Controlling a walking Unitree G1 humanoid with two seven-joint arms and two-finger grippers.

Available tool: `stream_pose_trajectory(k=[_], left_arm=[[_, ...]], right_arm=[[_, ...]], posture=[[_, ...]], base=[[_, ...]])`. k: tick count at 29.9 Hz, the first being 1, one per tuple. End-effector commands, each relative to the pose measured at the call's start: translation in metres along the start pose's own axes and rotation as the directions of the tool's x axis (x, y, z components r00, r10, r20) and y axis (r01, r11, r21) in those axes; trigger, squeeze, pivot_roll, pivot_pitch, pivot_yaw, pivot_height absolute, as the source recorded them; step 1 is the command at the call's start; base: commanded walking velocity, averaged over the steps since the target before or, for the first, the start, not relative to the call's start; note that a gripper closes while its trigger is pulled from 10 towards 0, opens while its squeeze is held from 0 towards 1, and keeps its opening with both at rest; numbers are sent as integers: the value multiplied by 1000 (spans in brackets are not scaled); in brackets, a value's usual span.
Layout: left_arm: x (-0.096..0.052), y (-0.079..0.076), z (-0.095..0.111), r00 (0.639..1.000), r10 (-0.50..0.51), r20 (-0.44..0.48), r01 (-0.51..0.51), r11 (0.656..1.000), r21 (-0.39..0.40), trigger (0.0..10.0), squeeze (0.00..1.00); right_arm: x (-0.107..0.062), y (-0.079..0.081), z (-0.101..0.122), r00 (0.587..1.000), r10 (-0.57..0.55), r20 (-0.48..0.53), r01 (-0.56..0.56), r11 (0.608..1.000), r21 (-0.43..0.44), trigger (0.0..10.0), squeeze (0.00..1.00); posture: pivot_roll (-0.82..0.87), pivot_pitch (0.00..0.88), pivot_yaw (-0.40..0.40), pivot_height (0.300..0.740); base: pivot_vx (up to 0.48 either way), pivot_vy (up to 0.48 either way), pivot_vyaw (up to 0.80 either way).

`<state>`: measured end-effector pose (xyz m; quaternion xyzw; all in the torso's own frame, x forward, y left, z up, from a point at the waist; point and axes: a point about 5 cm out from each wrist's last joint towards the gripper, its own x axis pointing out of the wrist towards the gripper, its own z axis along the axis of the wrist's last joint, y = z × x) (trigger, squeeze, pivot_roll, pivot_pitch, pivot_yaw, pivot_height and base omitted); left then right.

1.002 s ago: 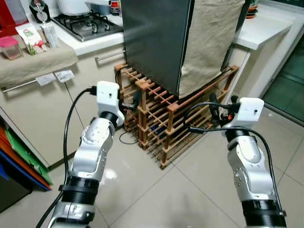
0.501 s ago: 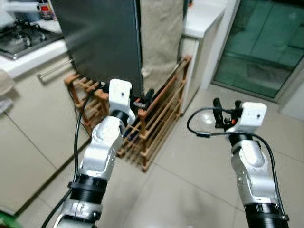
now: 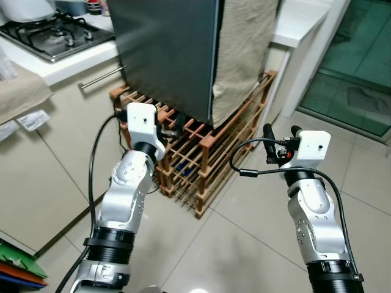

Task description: Restocking fridge

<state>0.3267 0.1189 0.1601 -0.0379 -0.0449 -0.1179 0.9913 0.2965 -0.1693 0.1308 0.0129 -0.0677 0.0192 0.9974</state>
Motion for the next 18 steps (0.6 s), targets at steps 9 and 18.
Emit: stream_pose_trajectory(k=[9,18], left_arm=[[4,-8,28,987,-63,145,68,997,-25,10000,0],[5,-7,31,985,-55,161,61,998,-33,10000,0]], right_arm=[[10,3,15,997,31,70,-28,999,-39,10000,0],[11,-3,17,997,42,70,-39,998,-54,10000,0]], posture=[[-84,0,21,740],[-90,0,-5,740]], base=[[474,0,0],[480,0,0]])
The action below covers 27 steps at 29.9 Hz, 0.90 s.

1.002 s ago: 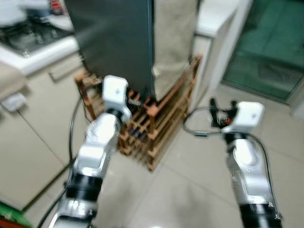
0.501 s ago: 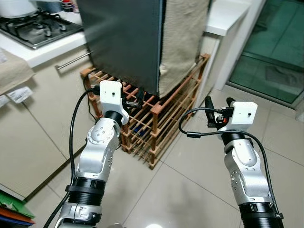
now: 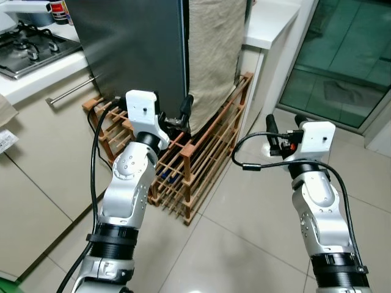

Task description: Restocking fridge

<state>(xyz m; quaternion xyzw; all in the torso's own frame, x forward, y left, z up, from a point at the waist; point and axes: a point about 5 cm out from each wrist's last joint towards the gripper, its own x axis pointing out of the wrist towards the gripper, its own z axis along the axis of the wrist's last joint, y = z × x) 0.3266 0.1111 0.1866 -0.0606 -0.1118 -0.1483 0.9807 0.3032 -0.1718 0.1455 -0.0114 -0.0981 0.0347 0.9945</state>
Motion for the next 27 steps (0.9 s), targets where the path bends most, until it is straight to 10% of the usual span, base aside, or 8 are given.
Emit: stream_pose_trajectory(k=[1,16,27], left_arm=[[1,3,5,1000,15,22,-15,1000,-3,10000,0],[1,25,-7,992,98,-75,-91,992,88,10000,0],[3,20,-8,994,70,-87,-65,996,60,10000,0]], right_arm=[[2,-1,3,1000,6,10,-6,1000,-6,10000,0],[1,6,1,1000,-6,20,5,1000,20,10000,0],[-8,-2,-4,998,-67,3,67,997,33,10000,0]], posture=[[-90,0,-5,740],[-79,0,44,740],[-86,0,45,740]], base=[[480,0,0],[64,0,0],[0,0,-745]])
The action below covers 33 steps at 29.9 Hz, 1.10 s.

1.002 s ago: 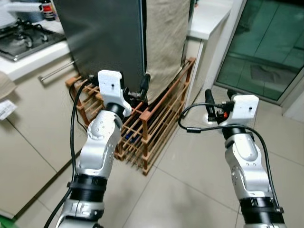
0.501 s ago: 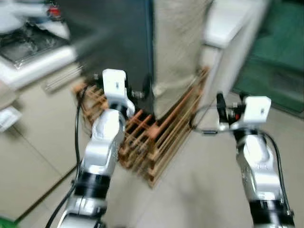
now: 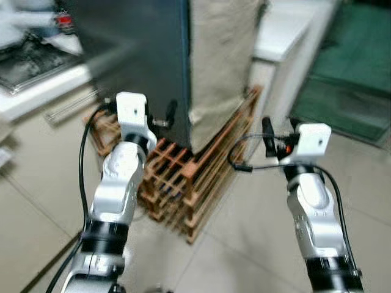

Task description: Restocking fridge

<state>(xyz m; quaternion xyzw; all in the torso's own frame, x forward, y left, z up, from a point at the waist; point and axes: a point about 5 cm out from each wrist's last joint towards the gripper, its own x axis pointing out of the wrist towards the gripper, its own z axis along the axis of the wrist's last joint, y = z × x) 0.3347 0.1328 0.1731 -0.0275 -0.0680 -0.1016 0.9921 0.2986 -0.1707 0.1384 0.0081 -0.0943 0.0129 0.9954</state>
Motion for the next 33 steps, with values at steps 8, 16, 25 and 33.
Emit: stream_pose_trajectory(k=[8,16,25,33], left_arm=[[13,-7,0,999,20,-45,-19,1000,6,10000,0],[17,6,15,996,91,-1,-91,992,-82,10000,0],[33,-23,18,999,-48,-4,48,998,-37,10000,0],[59,-34,26,1000,13,-15,-14,1000,-26,10000,0]], right_arm=[[-3,-4,2,1000,-15,11,15,1000,-3,10000,0],[-9,-12,15,997,-44,61,47,998,-35,10000,0],[-20,-13,13,998,-45,46,47,997,-60,10000,0],[-26,-8,13,999,-32,30,33,998,-49,10000,0]], posture=[[-98,0,40,740],[-111,0,37,740],[-120,0,37,740],[-153,0,52,740]], base=[[0,0,-182],[0,0,0],[0,0,0],[0,0,0]])
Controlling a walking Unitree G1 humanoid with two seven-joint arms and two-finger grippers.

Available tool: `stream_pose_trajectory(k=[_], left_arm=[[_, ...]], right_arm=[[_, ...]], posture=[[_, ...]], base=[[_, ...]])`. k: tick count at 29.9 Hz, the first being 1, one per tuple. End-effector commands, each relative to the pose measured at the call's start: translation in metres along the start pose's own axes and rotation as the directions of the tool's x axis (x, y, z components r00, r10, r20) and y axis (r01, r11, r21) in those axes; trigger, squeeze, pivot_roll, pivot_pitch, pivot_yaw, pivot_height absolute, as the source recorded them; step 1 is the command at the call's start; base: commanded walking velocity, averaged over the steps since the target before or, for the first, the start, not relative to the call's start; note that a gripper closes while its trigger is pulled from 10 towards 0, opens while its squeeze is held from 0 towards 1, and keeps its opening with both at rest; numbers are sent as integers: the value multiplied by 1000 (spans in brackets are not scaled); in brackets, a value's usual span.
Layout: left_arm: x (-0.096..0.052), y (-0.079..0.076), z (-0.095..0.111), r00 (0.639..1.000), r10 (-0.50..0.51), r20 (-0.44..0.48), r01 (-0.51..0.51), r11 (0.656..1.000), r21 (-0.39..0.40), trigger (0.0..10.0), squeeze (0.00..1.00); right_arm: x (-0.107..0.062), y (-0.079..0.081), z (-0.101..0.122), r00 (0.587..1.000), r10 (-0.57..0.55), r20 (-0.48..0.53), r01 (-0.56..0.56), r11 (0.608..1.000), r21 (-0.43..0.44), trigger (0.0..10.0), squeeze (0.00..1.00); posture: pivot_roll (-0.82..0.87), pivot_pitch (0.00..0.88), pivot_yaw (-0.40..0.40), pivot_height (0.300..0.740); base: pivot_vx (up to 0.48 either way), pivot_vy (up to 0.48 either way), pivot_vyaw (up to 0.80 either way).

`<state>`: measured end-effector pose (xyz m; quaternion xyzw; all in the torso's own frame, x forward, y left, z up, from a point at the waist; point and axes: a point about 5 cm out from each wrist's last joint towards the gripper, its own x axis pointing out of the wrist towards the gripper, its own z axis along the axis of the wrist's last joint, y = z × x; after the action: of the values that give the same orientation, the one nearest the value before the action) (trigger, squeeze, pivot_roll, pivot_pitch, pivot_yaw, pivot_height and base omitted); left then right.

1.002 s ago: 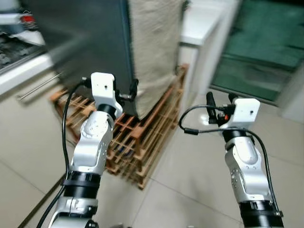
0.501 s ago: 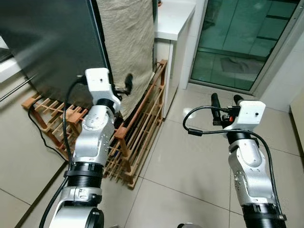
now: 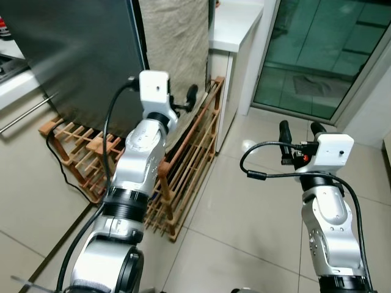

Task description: Restocking fridge

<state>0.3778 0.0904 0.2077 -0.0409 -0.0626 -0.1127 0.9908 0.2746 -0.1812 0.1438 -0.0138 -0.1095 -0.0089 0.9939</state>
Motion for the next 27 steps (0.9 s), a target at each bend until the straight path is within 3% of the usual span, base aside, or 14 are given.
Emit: stream_pose_trajectory(k=[1,6,10,15,21,27], left_arm=[[6,-1,2,999,43,-5,-43,999,2,10000,0],[6,2,8,997,73,25,-72,997,-14,10000,0],[-16,17,1,998,63,-3,-64,997,-50,10000,0],[-42,34,-12,994,113,0,-113,994,0,10000,0],[-25,30,-5,992,105,66,-105,994,-16,10000,0],[-8,20,2,994,79,72,-78,997,-16,10000,0]], right_arm=[[-5,2,2,1000,11,-5,-11,1000,-1,10000,0],[-16,0,-2,999,13,-34,-14,1000,-9,10000,0],[-24,-5,-3,999,-1,-53,0,1000,-19,10000,0],[-25,-7,0,999,2,-48,-3,1000,-9,10000,0],[-16,1,2,998,43,-37,-44,999,-6,10000,0],[-12,6,3,998,61,-29,-61,998,-3,10000,0]], posture=[[-158,0,55,740],[-195,0,73,740],[-203,0,75,740],[-173,0,47,740],[-153,0,29,740],[-158,0,32,740]], base=[[0,0,0],[0,0,0],[0,0,0],[0,0,0],[0,0,0],[0,0,0]])
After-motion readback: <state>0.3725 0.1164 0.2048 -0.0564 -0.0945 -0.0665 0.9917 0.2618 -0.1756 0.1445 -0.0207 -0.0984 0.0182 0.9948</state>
